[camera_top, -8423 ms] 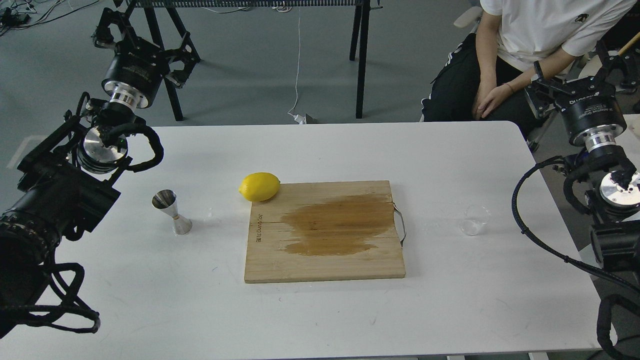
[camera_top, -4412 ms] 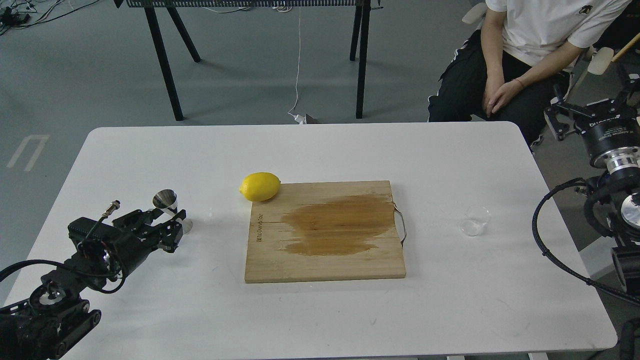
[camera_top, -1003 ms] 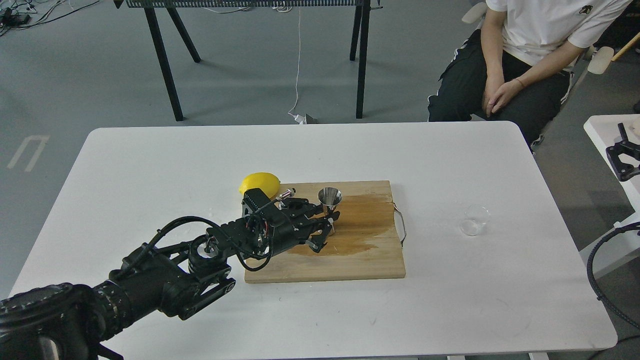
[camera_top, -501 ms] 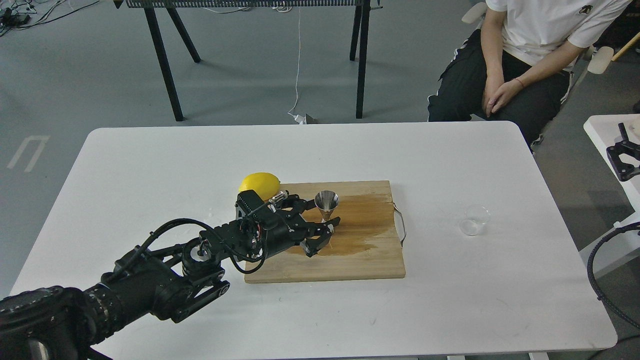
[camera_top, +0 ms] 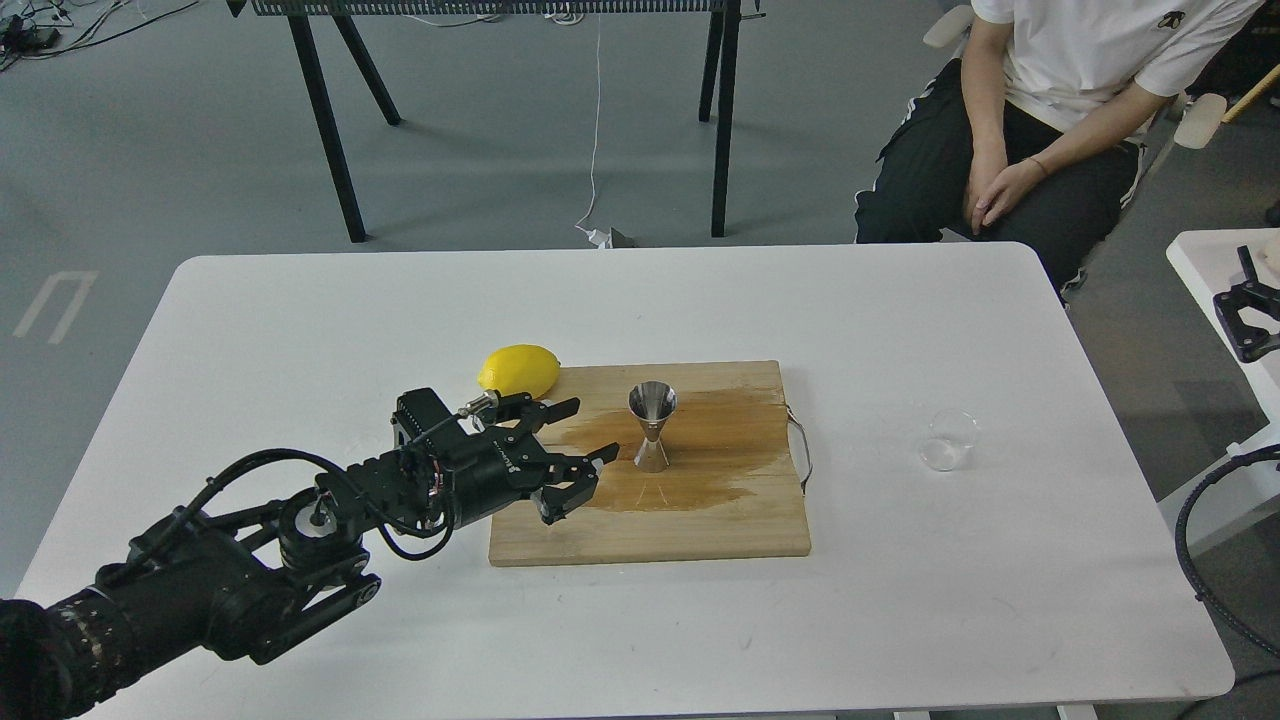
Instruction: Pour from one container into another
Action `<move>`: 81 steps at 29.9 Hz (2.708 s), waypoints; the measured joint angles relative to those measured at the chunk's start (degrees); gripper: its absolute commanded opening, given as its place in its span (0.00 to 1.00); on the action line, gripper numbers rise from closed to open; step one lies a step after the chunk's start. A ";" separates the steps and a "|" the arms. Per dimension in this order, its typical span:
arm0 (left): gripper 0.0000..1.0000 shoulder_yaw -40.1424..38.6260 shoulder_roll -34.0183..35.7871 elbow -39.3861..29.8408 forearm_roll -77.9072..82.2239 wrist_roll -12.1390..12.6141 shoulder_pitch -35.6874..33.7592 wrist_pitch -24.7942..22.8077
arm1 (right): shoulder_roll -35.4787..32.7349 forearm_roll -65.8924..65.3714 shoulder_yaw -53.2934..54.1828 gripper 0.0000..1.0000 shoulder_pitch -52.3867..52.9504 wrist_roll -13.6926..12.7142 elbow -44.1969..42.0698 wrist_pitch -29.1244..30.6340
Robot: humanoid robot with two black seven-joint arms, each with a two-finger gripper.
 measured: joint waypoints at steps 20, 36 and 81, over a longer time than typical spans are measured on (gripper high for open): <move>0.94 -11.28 14.53 -13.61 -46.04 -8.49 1.47 -0.79 | 0.06 5.18 1.16 1.00 -17.94 -0.80 19.18 0.00; 1.00 -31.16 14.50 -1.59 -111.64 -6.79 -0.72 -36.30 | 1.73 19.43 -4.70 0.99 -33.24 -10.01 27.14 0.00; 1.00 -36.58 7.40 11.78 -130.10 0.80 -1.41 -45.27 | 17.47 17.29 -15.01 1.00 -11.39 -7.91 9.25 -18.05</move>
